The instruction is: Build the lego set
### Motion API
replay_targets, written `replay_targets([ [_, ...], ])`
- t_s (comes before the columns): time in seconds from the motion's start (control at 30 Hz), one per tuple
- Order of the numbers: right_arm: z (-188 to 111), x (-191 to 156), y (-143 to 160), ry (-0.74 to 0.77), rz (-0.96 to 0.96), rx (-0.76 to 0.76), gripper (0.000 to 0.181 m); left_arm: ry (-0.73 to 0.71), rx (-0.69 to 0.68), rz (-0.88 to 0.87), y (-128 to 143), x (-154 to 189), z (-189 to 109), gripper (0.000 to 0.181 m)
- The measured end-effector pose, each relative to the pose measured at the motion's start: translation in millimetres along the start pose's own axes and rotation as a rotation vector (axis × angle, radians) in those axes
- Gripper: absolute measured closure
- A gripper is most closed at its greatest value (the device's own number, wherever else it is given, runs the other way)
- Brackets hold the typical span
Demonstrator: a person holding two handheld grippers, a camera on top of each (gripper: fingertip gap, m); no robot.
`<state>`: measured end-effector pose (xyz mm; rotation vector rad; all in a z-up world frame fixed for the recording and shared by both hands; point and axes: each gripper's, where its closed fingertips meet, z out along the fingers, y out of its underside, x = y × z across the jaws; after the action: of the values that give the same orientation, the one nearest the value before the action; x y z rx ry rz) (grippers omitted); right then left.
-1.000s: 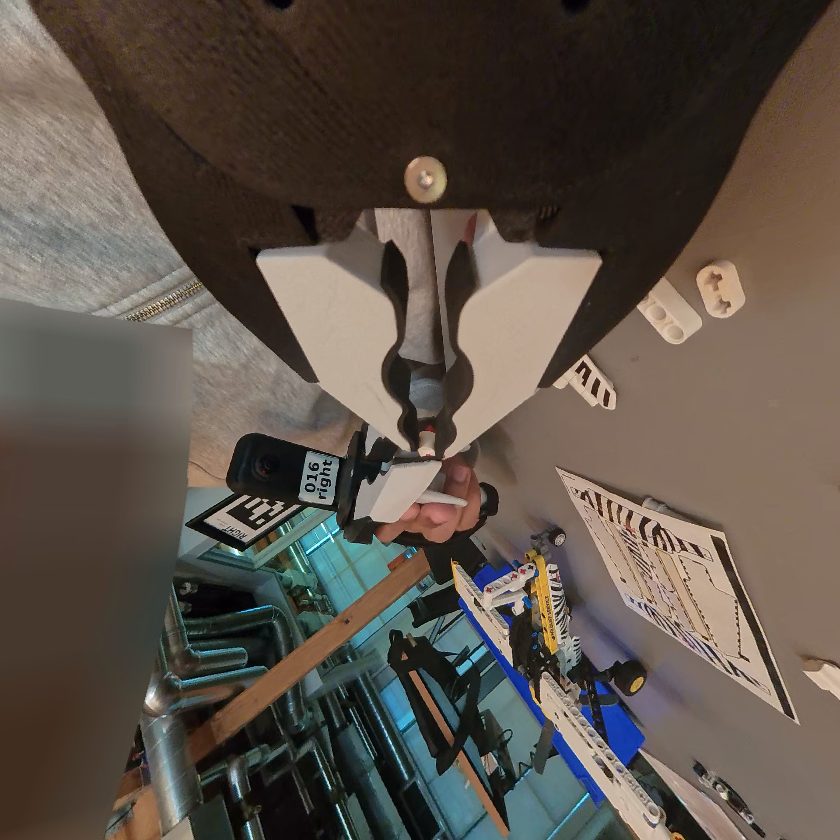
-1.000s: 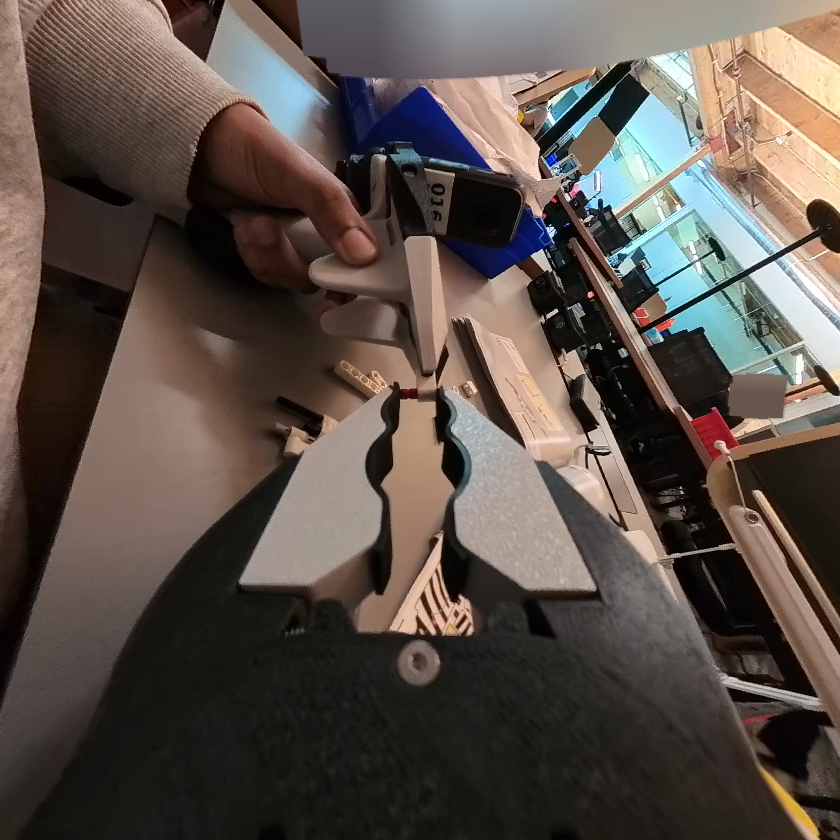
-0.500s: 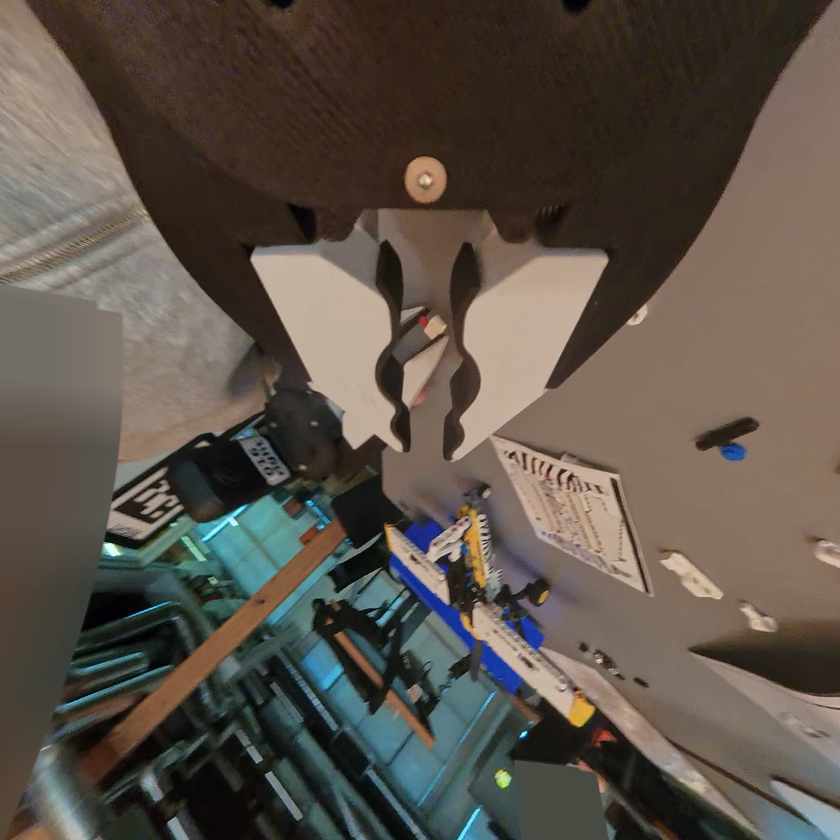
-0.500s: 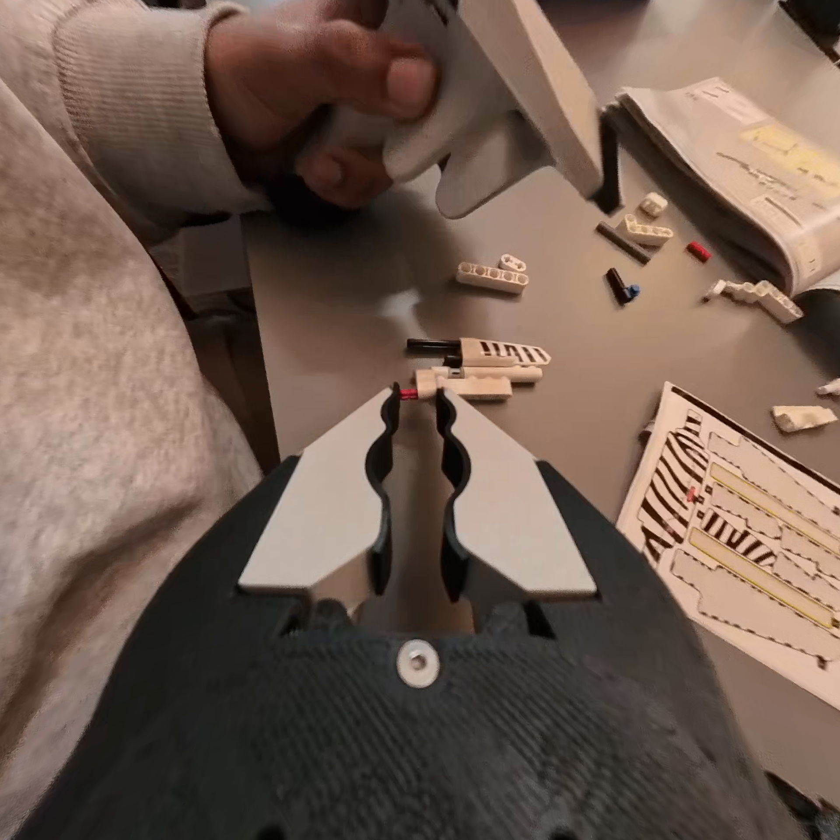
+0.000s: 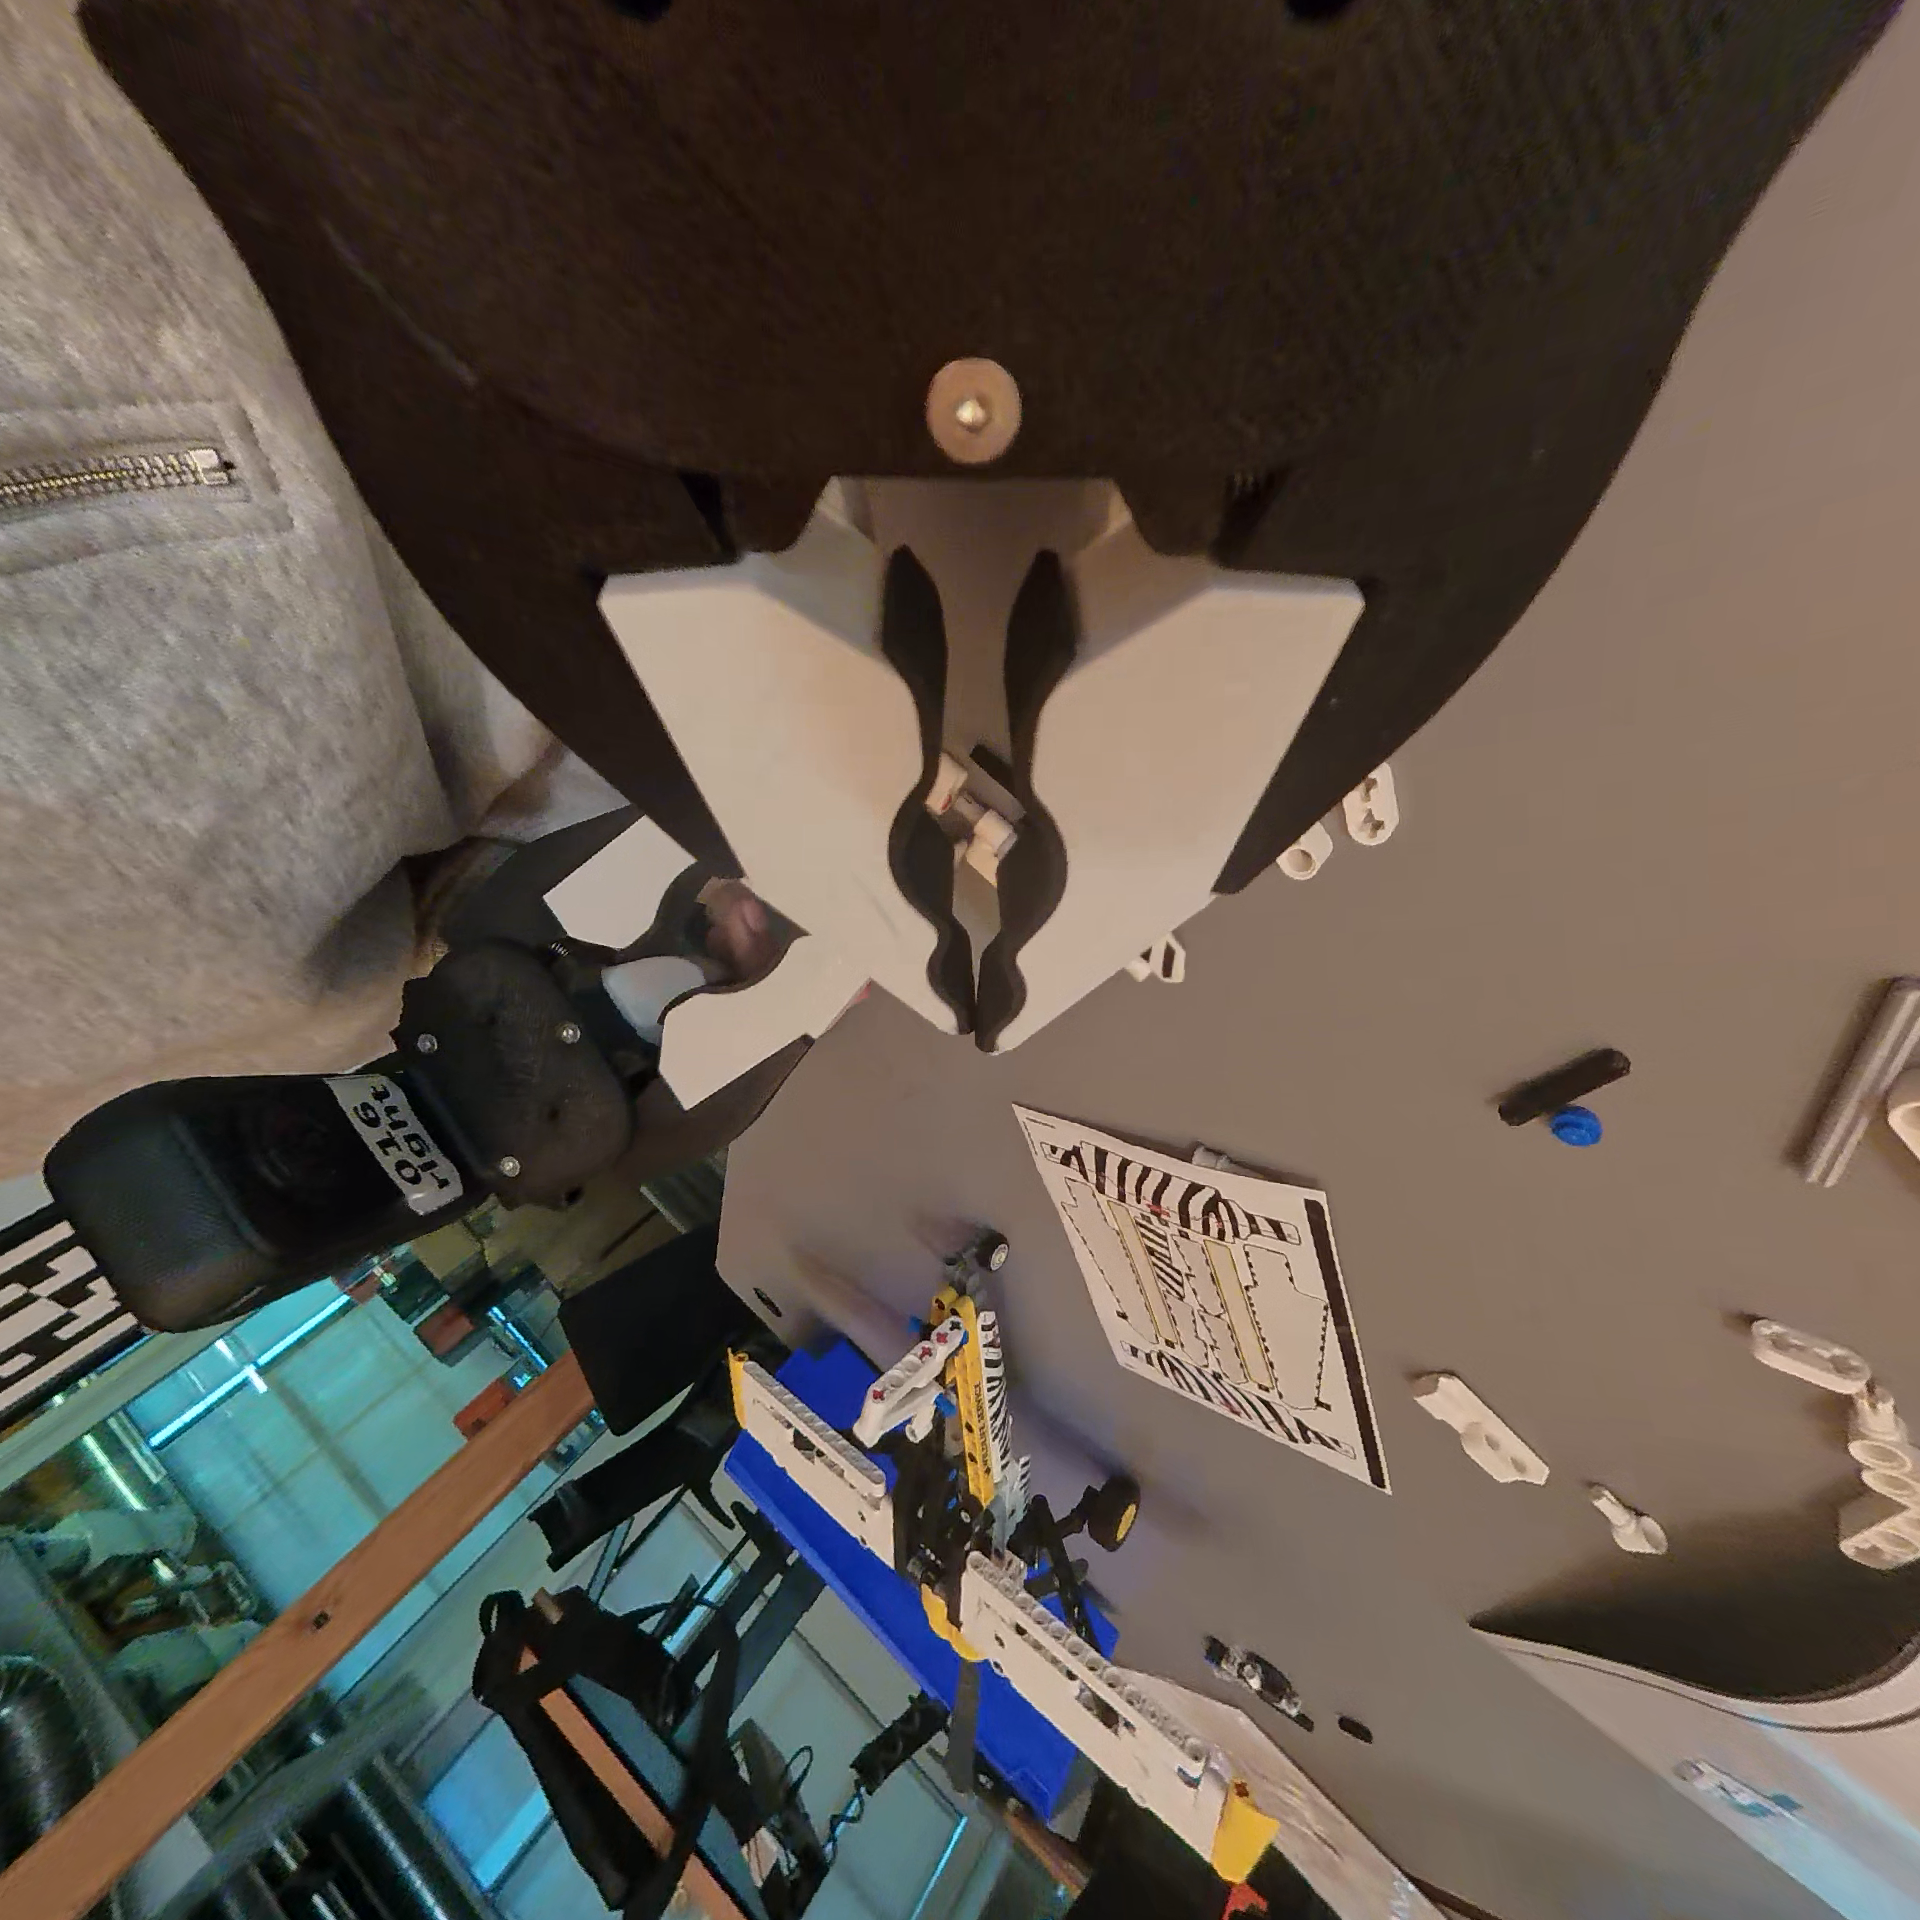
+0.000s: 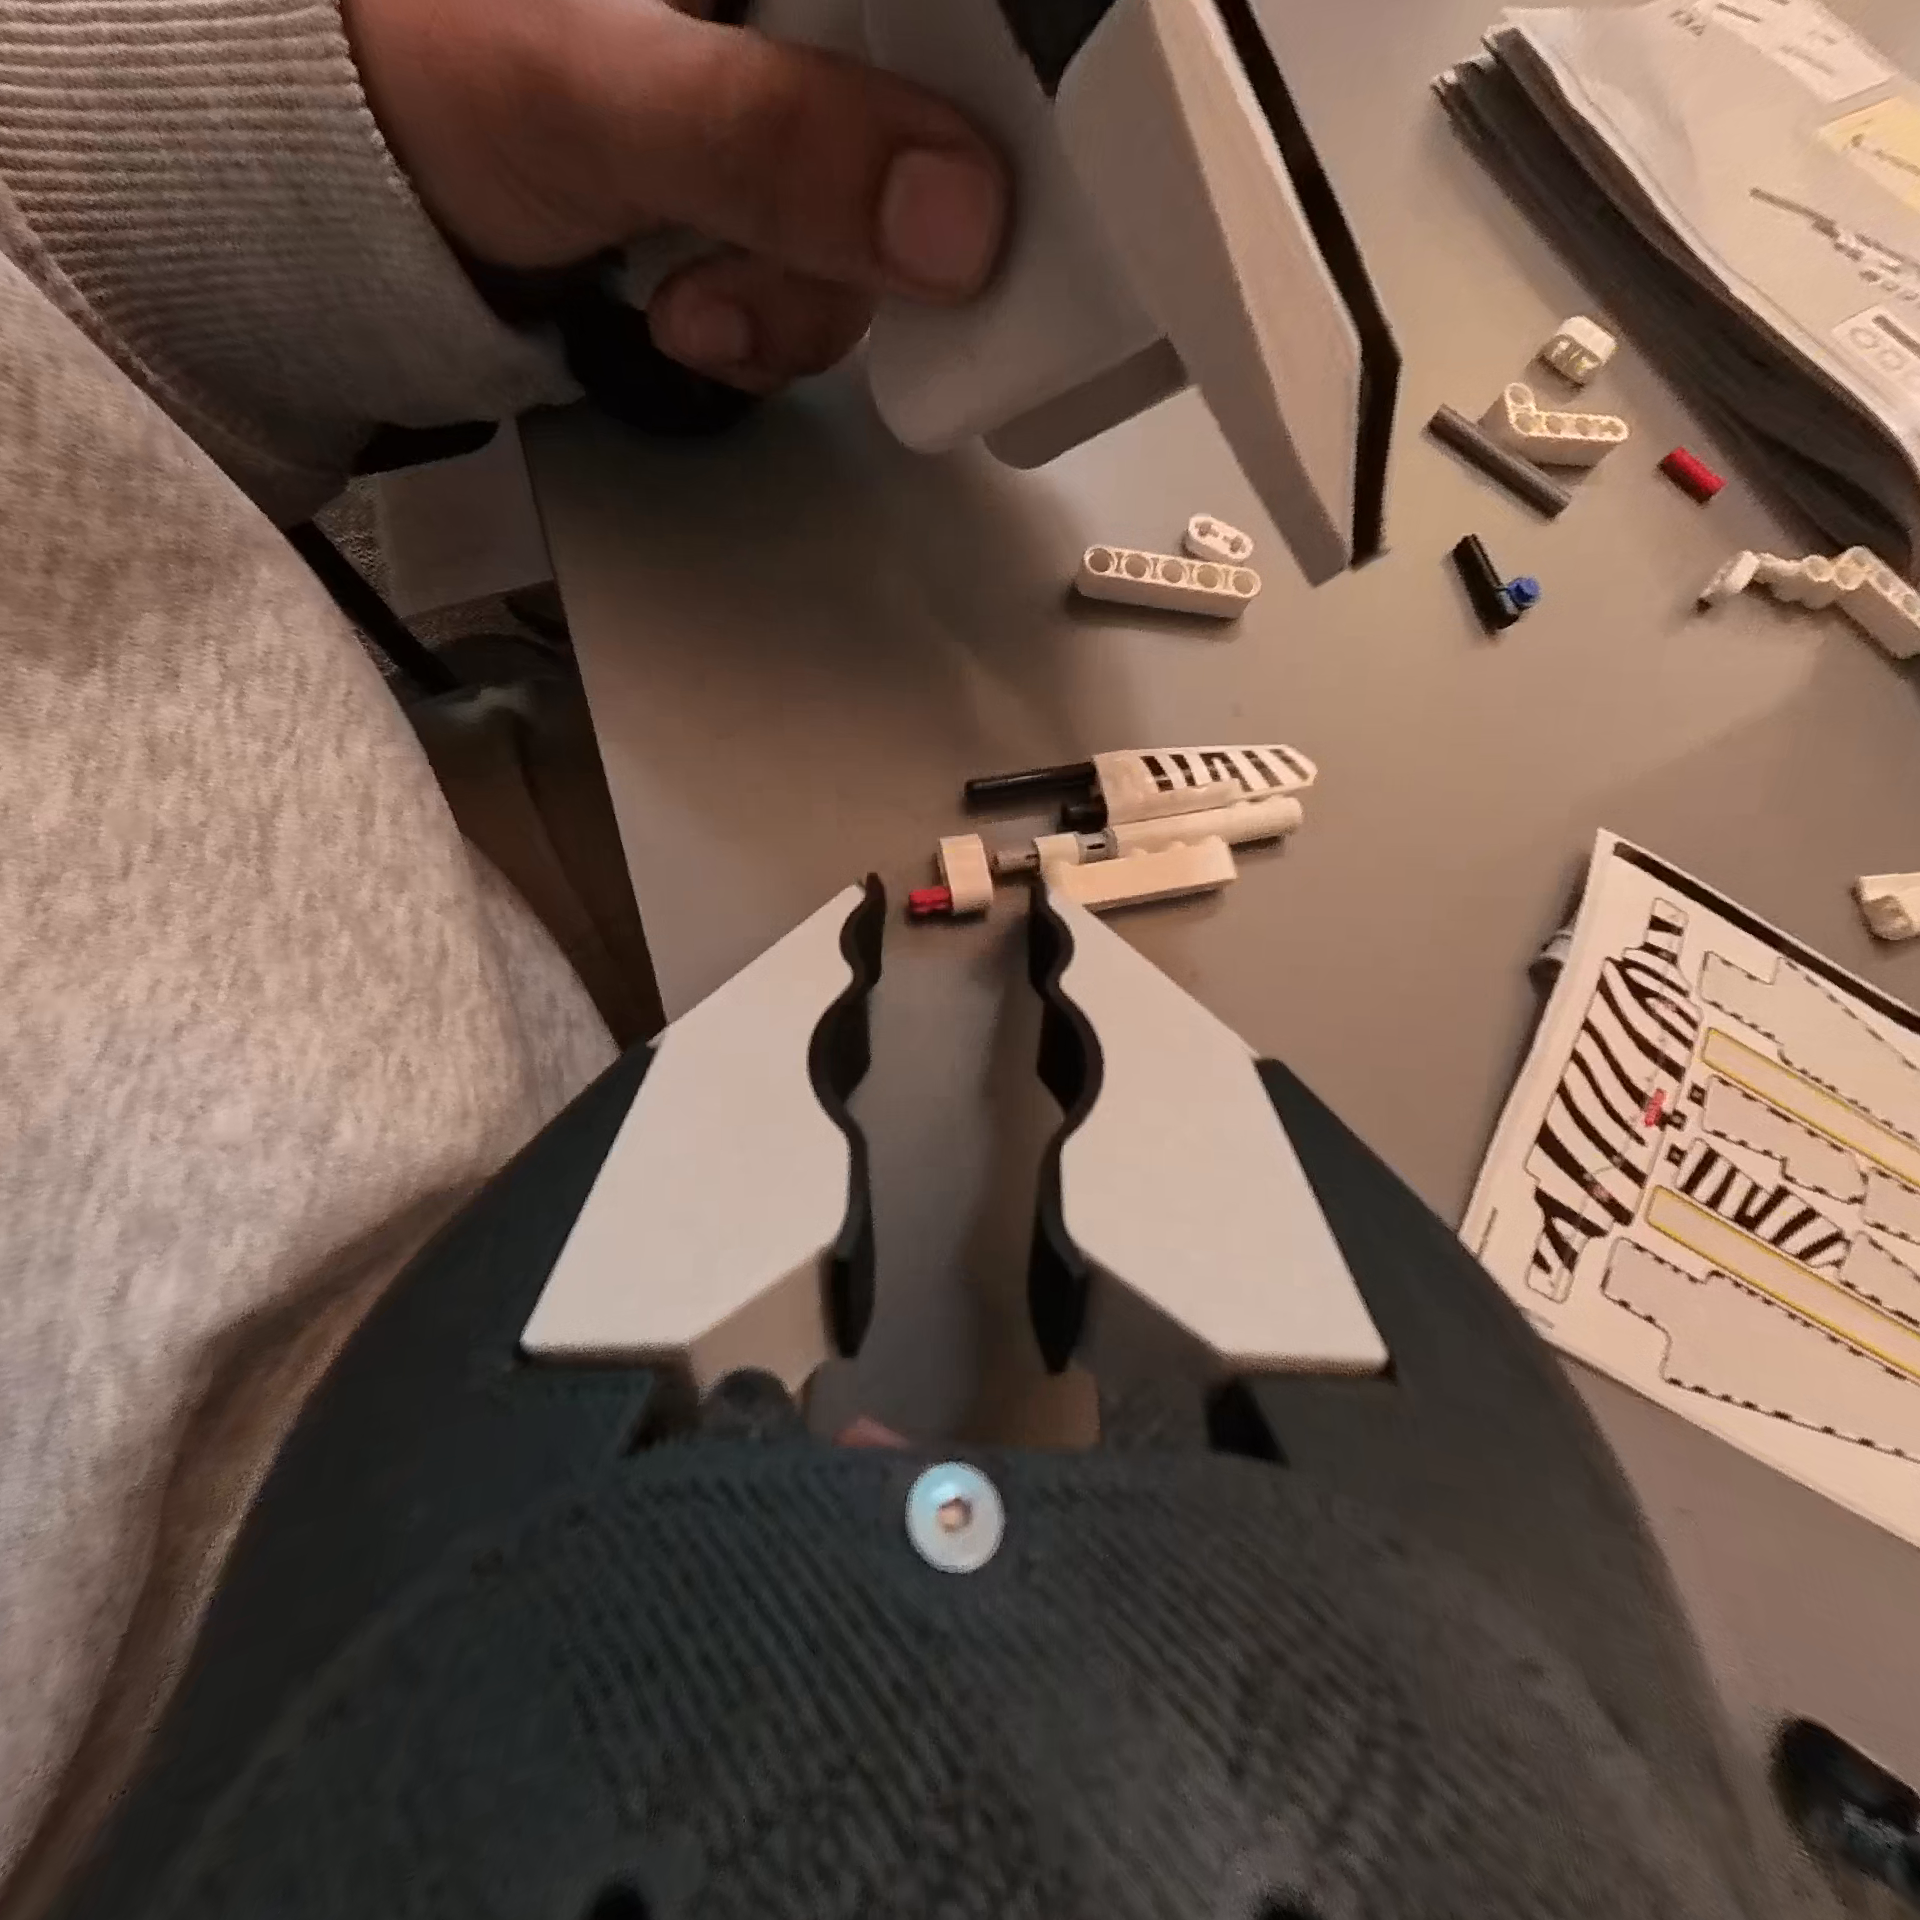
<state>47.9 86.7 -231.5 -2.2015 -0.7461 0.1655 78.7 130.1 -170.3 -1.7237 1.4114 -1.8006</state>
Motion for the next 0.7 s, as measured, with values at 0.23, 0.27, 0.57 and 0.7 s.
replay_targets([
  [0.23,-9,1,-1,0.027,-0.052,0.048,0.163,0.033,-0.004,-0.004,0,4,0,0.181],
  [0.27,-9,-2,-4,0.019,-0.079,0.072,0.165,0.031,-0.007,-0.006,1,3,1,0.181],
  [0.57,1,-6,-6,0.085,-0.225,0.061,0.168,0.029,-0.004,-0.051,0,-2,1,0.181],
  [0.7,-1,-3,-5,0.094,-0.185,0.064,0.174,0.052,0.018,-0.079,-3,-2,-2,0.181],
])
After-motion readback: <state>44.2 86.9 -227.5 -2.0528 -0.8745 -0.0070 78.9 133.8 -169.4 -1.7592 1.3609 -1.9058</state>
